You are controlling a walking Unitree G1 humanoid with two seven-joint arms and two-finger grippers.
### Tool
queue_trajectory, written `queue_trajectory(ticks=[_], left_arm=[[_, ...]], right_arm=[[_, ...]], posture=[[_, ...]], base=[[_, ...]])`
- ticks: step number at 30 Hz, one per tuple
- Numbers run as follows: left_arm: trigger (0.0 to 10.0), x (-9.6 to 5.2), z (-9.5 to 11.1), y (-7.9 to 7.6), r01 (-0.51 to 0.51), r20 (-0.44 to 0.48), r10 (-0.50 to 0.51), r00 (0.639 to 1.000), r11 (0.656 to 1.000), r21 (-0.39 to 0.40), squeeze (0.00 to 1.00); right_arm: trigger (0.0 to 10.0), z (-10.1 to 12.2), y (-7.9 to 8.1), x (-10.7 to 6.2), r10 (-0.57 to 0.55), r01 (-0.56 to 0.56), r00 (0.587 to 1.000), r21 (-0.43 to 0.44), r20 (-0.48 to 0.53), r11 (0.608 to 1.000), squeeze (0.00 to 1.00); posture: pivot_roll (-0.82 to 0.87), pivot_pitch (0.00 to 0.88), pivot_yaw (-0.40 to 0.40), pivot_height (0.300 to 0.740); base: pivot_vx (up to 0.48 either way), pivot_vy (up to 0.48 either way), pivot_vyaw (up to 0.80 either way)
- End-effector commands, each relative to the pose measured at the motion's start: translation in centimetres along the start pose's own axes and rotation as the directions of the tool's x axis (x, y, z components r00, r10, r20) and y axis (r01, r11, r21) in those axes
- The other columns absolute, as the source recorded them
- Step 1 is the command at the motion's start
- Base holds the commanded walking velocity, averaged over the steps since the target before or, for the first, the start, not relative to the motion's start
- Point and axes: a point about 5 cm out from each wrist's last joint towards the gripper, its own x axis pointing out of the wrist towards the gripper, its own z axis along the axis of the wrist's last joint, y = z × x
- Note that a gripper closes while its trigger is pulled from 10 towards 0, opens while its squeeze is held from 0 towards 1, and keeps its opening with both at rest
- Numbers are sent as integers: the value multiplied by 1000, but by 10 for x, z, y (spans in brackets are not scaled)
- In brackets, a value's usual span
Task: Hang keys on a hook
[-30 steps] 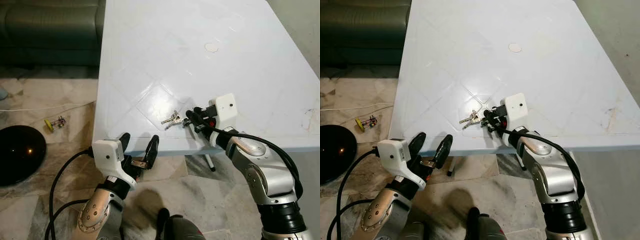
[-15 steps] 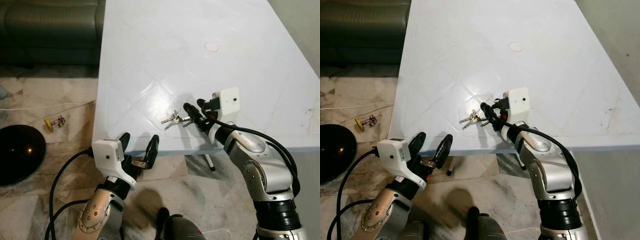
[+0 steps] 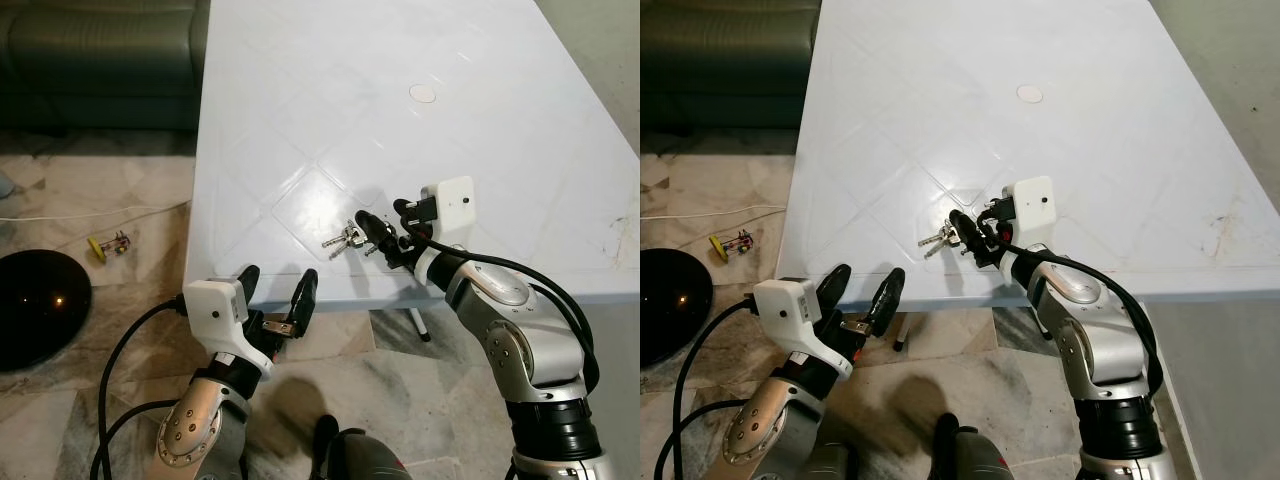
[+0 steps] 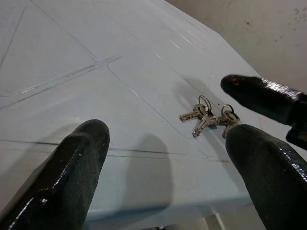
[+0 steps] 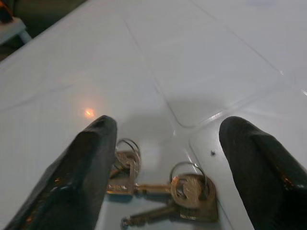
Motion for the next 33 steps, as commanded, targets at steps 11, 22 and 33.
queue_trajectory(ticks=[11,22,33], left_arm=[[10000,-3,-18,-6,-7,-81,3,997,999,-52,0],[10000,-3,-18,-6,-9,-81,5,997,998,-55,0],[10000,-4,-18,-6,-11,-81,7,997,998,-54,0]], right_arm=[[10000,-1,28,-8,147,-147,989,-7,16,989,0],[10000,-10,37,0,7,-7,998,2,-59,1000,0],[4941,-12,44,5,-59,59,997,-2,-48,998,0]], posture=[[178,305,-143,740],[179,304,-144,740],[182,311,-150,740]], base=[[0,0,0],[0,0,0],[0,0,0]])
